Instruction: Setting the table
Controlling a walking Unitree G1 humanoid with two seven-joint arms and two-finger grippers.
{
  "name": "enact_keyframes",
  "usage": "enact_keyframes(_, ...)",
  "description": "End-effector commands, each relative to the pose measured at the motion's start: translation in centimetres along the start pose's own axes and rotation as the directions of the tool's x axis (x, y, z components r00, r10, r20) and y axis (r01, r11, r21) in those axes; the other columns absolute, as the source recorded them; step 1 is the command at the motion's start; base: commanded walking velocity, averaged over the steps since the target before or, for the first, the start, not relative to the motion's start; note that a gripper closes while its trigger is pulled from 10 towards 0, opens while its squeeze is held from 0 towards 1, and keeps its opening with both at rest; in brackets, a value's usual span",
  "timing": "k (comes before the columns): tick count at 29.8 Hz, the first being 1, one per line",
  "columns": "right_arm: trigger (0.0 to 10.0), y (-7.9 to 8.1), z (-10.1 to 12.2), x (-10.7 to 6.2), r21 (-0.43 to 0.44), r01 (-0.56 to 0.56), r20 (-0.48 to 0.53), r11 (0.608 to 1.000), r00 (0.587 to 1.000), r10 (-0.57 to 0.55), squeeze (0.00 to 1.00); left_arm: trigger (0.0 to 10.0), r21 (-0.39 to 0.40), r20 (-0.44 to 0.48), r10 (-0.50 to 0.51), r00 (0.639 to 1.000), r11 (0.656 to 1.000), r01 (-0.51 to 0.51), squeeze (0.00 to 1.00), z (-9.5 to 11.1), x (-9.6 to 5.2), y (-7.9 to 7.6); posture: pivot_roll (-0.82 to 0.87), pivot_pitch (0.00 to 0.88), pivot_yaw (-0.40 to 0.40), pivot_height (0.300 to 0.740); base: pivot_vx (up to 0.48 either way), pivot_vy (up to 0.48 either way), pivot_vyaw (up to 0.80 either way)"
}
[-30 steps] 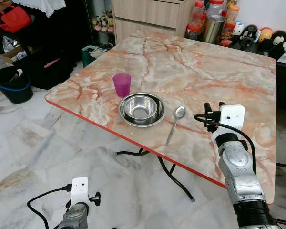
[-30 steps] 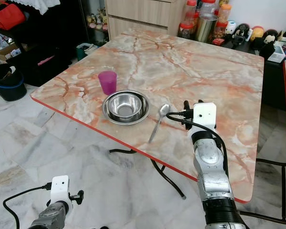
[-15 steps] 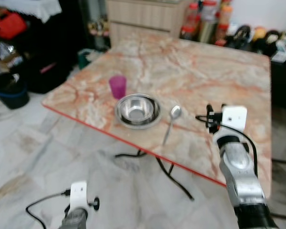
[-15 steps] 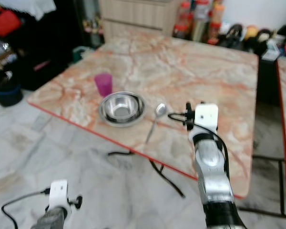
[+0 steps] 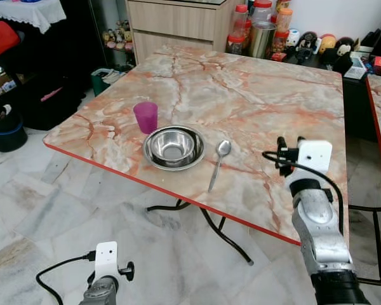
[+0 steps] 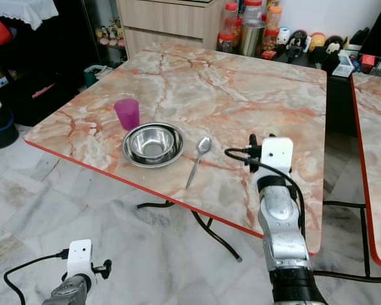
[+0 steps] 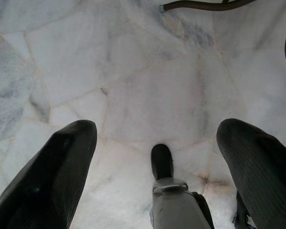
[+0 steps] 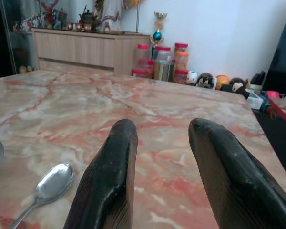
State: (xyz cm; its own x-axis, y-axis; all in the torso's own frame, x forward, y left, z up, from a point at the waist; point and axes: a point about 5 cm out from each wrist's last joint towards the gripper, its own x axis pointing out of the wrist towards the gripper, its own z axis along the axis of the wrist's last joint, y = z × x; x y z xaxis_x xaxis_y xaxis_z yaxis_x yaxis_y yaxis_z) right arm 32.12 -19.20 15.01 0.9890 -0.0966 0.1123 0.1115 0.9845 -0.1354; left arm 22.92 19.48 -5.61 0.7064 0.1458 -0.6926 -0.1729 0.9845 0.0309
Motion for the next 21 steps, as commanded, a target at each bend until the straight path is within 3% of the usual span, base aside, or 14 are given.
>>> enact_keyframes(1, 10.0, -0.14, 0.41, 0.11, 0.003, 0.008, 0.008, 1.000, 1.000, -0.008, 0.00, 10.0, -0.004, 0.007, -0.002, 1.000, 1.000, 0.002, 0.00, 0.24, 0.05, -0.04, -0.19, 0.095, 0.014, 0.740, 0.000, 0.000, 0.00)
enact_keyframes(13, 10.0, -0.93, 0.41, 0.24, -0.008, 0.044, -0.013, 0.999, 0.999, -0.044, 0.00, 10.0, 0.005, 0.015, -0.002, 1.000, 1.000, 0.002, 0.00, 0.72, 0.16, -0.04, -0.19, 0.150, 0.020, 0.740, 0.000, 0.000, 0.00)
enact_keyframes(17, 10.0, -0.86, 0.35, 0.23, -0.014, 0.035, -0.024, 0.999, 0.999, -0.035, 0.00, 10.0, 0.005, 0.016, -0.001, 1.000, 1.000, 0.001, 0.00, 0.77, 0.17, 0.02, -0.19, 0.154, 0.021, 0.740, 0.000, -0.247, 0.00)
enact_keyframes(21, 10.0, -1.02, 0.20, 0.14, -0.010, 0.050, -0.025, 0.999, 0.998, -0.050, 0.00, 10.0, 0.009, 0.016, 0.000, 1.000, 1.000, 0.000, 0.00, 0.85, 0.19, 0.09, -0.18, 0.164, 0.027, 0.740, 0.000, -0.253, -0.54)
